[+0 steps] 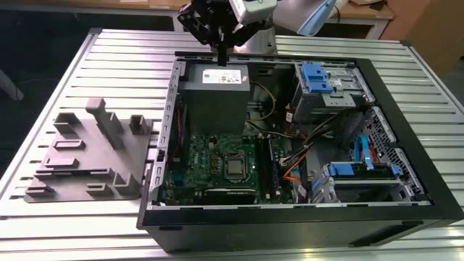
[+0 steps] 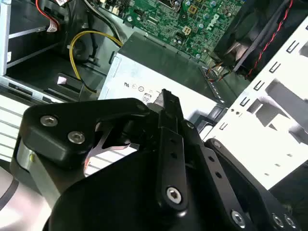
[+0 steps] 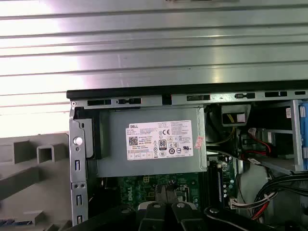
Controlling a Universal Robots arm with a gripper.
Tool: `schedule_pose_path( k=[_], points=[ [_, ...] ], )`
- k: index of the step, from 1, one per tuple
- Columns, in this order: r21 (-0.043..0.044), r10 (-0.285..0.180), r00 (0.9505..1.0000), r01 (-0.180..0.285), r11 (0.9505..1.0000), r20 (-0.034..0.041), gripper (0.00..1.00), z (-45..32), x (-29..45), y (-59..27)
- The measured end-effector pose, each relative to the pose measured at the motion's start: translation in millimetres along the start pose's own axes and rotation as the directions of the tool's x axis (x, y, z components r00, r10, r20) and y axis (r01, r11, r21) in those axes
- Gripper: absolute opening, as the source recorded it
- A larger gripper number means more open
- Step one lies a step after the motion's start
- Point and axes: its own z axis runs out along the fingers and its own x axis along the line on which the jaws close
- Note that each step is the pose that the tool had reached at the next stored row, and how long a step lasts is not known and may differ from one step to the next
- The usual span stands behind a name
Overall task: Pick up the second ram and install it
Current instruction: 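Reach for the second ram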
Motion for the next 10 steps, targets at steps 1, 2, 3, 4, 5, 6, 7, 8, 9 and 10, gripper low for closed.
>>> schedule_pose_path(
  k=[1,2,3,4,5,6,7,8,9,10],
  points=[
    [0.0,0.0,1.0,0.0,1.0,0.0,0.07,0.0,0.0,0.0],
    [0.0,0.0,1.0,0.0,1.0,0.0,0.07,0.0,0.0,0.0],
    [0.0,0.0,1.0,0.0,1.0,0.0,0.07,0.0,0.0,0.0],
    [0.0,0.0,1.0,0.0,1.0,0.0,0.07,0.0,0.0,0.0],
    [0.0,0.0,1.0,0.0,1.0,0.0,0.07,0.0,0.0,0.0],
    [0.0,0.0,1.0,0.0,1.0,0.0,0.07,0.0,0.0,0.0],
    [0.0,0.0,1.0,0.0,1.0,0.0,0.07,0.0,0.0,0.0],
    [0.0,0.0,1.0,0.0,1.0,0.0001,0.07,0.0,0.0,0.0],
    [0.0,0.0,1.0,0.0,1.0,0.0,0.07,0.0,0.0,0.0],
    [0.0,0.0,1.0,0.0,1.0,0.0001,0.07,0.0,0.2,0.0]
  ],
)
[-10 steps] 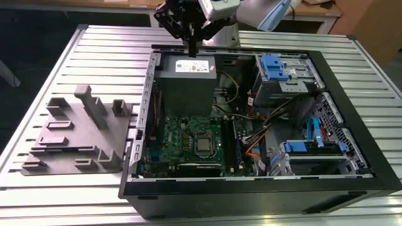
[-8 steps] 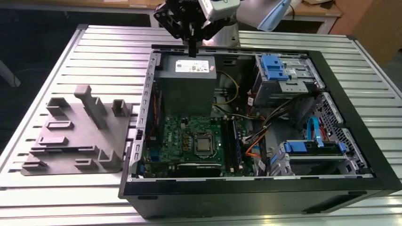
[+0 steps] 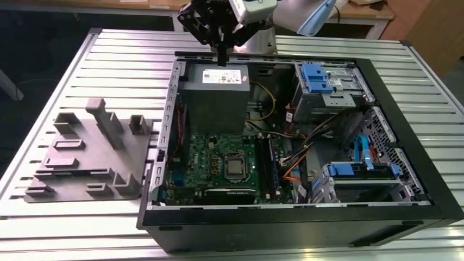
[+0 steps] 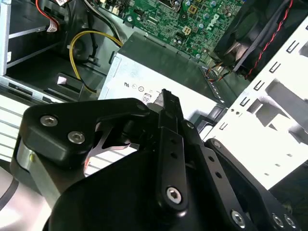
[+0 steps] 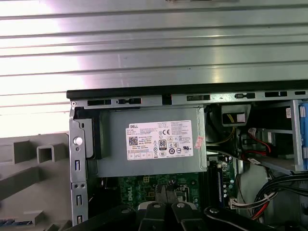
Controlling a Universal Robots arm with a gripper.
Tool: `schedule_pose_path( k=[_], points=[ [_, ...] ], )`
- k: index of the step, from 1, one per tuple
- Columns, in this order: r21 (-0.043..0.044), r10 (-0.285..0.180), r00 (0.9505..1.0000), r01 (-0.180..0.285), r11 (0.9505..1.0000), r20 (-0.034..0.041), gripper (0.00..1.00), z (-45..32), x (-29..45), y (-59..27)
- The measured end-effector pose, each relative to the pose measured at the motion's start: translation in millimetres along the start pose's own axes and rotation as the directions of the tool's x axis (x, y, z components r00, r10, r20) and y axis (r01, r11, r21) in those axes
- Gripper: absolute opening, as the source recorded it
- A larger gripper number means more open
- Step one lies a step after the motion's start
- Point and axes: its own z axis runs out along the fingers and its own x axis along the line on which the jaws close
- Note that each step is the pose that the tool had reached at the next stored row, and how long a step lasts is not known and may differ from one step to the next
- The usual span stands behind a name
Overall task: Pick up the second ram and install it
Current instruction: 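Reach for the second ram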
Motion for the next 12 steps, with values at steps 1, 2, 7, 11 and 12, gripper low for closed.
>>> schedule_pose_path(
  k=[1,2,7,11,12],
  points=[
    [0.0002,0.0,1.0,0.0,1.0,-0.0001,0.07,-0.1,0.5,0.0],
    [0.0,0.0,1.0,0.0,1.0,0.0,0.07,-0.1,1.0,-0.1],
    [-0.0001,0.0,1.0,0.0,1.0,0.0,0.07,-0.2,6.4,-0.5],
    [-0.0001,0.0,1.0,0.0,1.0,0.0002,0.07,-0.3,12.1,-0.9],
    [0.0,0.0,1.0,0.0,1.0,0.0002,0.07,-0.4,13.3,-1.0]
  ],
)
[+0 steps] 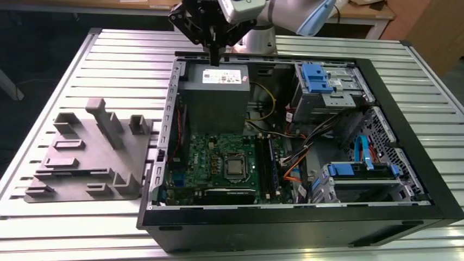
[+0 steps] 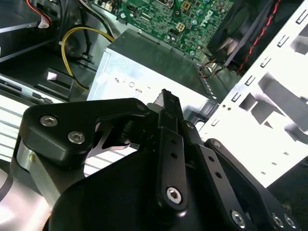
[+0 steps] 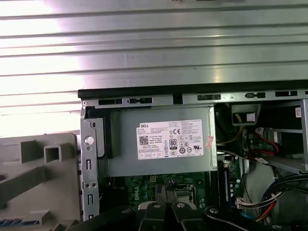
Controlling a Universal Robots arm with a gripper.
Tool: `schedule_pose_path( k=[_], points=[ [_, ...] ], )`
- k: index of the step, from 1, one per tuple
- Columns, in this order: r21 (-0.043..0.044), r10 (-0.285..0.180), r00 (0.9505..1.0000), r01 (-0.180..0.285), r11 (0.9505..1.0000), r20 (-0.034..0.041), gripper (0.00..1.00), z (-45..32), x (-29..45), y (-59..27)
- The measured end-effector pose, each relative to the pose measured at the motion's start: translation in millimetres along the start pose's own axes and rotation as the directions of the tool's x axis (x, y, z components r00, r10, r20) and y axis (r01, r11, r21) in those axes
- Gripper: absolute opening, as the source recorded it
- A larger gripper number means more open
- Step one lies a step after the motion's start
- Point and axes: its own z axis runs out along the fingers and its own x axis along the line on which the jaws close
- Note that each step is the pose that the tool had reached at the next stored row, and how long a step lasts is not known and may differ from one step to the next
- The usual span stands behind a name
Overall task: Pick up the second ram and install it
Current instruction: 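Reach for the second ram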
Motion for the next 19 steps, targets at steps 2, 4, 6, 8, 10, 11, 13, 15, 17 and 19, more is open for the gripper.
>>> schedule_pose_path(
  k=[2,4,6,8,10,11,13,15,17,19],
  points=[
    [-0.0001,0.0,1.0,0.0,1.0,0.0001,0.07,0.0,2.5,-0.2],
    [0.0,0.0,1.0,0.0,1.0,0.0001,0.07,-0.2,5.3,-0.4],
    [0.0,0.0,1.0,0.0,1.0,0.0002,0.07,-0.3,8.7,-0.7],
    [-0.0001,0.0,1.0,0.0,1.0,0.0005,0.07,-0.3,11.8,-0.9],
    [-0.0001,0.0,1.0,0.0,1.0,0.0007,0.07,-0.4,15.0,-1.1],
    [-0.0001,0.0,1.0,0.0,1.0,0.0008,0.07,-0.4,16.8,-1.3],
    [-0.0001,0.0,1.0,0.0,1.0,0.0011,0.07,-0.5,20.2,-1.5],
    [-0.0002,0.0,1.0,0.0,1.0,0.0014,0.07,-0.6,23.2,-1.8],
    [-0.0001,0.0,1.0,0.0,1.0,0.0015,0.07,-0.7,25.7,-1.9],
    [-0.0002,0.0,1.0,0.0,1.0,0.0017,0.07,-0.8,28.1,-2.1]
  ],
)
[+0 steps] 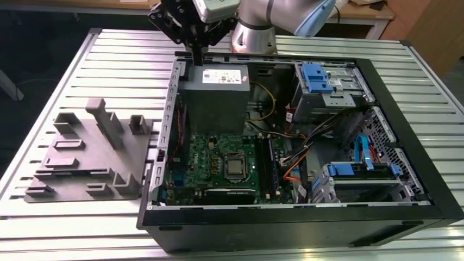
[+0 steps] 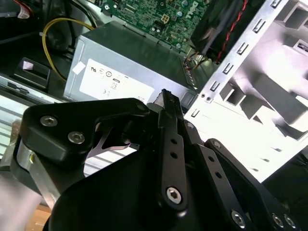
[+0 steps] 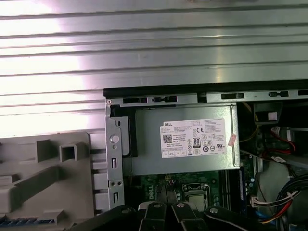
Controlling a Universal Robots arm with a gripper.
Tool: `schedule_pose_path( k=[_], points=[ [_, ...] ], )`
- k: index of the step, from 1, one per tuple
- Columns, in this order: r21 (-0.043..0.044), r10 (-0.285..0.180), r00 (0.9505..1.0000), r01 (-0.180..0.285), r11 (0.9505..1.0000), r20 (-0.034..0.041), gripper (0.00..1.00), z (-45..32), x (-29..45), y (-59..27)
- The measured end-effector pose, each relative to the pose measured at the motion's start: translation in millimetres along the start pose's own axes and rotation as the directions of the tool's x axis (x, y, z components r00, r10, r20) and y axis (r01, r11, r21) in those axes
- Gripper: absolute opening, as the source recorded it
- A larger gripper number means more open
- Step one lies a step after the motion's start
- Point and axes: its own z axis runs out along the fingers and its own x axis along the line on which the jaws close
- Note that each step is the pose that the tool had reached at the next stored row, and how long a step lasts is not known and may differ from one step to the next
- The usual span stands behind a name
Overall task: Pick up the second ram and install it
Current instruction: 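Reach for the second ram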
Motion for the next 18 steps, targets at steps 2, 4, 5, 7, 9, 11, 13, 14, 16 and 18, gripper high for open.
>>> schedule_pose_path(
  k=[2,4,5,7,9,11,13,14,16,18],
  points=[
    [0.0,0.0,1.0,0.0,1.0,0.0003,0.07,-0.1,2.6,-0.2],
    [0.0,0.0,1.0,0.0,1.0,0.0004,0.07,-0.1,5.2,-0.4],
    [-0.0001,0.0,1.0,0.0,1.0,0.0006,0.07,-0.2,6.7,-0.5],
    [-0.0001,0.0,1.0,0.0,1.0,0.0008,0.07,-0.3,9.6,-0.7],
    [-0.0001,0.0,1.0,0.0,1.0,0.0011,0.07,-0.4,12.7,-0.9],
    [-0.0001,0.0,1.0,0.0,1.0,0.0015,0.07,-0.4,15.8,-1.2],
    [-0.0002,0.0,1.0,0.0,1.0,0.0019,0.07,-0.5,19.0,-1.4],
    [-0.0002,0.0,1.0,0.0,1.0,0.0021,0.07,-0.6,20.6,-1.5],
    [-0.0003,0.0,1.0,0.0,1.0,0.0025,0.07,-0.7,24.0,-1.8],
    [-0.0003,0.0,1.0,0.0,1.0,0.0028,0.07,-0.8,27.6,-2.1]
  ],
)
